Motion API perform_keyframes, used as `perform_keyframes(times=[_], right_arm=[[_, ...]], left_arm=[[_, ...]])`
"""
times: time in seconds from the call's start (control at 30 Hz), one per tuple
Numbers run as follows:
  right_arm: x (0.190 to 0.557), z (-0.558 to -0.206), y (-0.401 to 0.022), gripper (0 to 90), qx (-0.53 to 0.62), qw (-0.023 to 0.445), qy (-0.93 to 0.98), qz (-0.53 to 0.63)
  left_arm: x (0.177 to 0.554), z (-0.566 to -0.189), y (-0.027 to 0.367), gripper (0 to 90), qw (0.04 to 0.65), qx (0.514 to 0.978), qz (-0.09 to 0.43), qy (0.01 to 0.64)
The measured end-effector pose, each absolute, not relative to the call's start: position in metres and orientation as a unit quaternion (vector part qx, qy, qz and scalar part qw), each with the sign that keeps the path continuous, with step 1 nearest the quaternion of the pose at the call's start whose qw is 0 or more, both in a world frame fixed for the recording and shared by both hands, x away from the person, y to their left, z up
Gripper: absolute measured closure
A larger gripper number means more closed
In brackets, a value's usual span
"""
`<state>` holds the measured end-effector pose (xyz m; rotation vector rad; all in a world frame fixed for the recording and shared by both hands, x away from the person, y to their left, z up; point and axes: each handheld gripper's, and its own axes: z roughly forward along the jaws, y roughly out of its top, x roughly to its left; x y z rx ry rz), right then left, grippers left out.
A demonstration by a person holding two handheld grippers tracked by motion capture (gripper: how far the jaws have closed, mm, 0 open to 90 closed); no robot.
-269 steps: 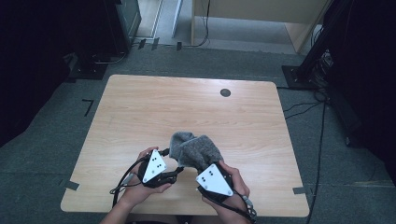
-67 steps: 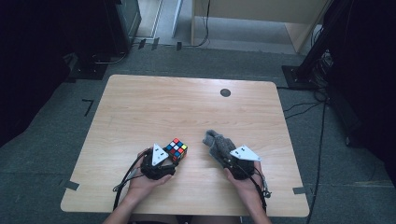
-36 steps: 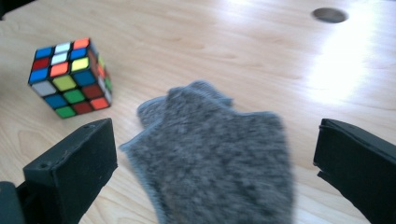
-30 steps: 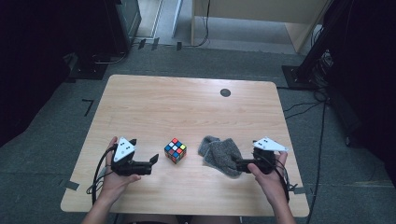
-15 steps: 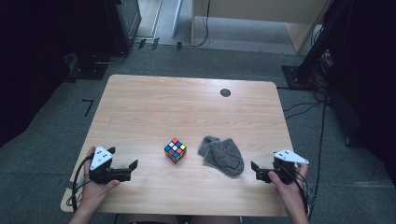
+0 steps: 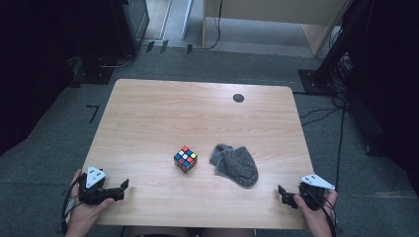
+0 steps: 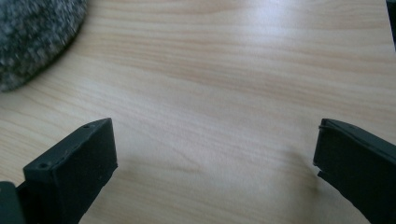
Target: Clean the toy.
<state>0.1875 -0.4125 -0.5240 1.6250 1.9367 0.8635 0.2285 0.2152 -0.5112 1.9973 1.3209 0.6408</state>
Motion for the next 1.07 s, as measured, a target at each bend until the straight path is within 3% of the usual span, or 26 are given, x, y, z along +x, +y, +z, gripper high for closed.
perform_keyframes(times=[0.33,0.5,1.07], right_arm=[[0.1873,-0.5266,-0.4108,0.0,0.591,0.233,0.709,0.304],[0.1879,-0.5266,-0.4106,0.0,0.588,0.232,0.712,0.305],[0.1912,-0.5267,-0.4108,0.0,0.588,0.232,0.712,0.306]], left_arm=[[0.2303,-0.5182,0.2083,0.0,0.293,0.779,0.246,0.496],[0.2363,-0.5189,0.2104,0.0,0.305,0.787,0.203,0.497],[0.2386,-0.5189,0.2088,0.0,0.306,0.791,0.2,0.491]])
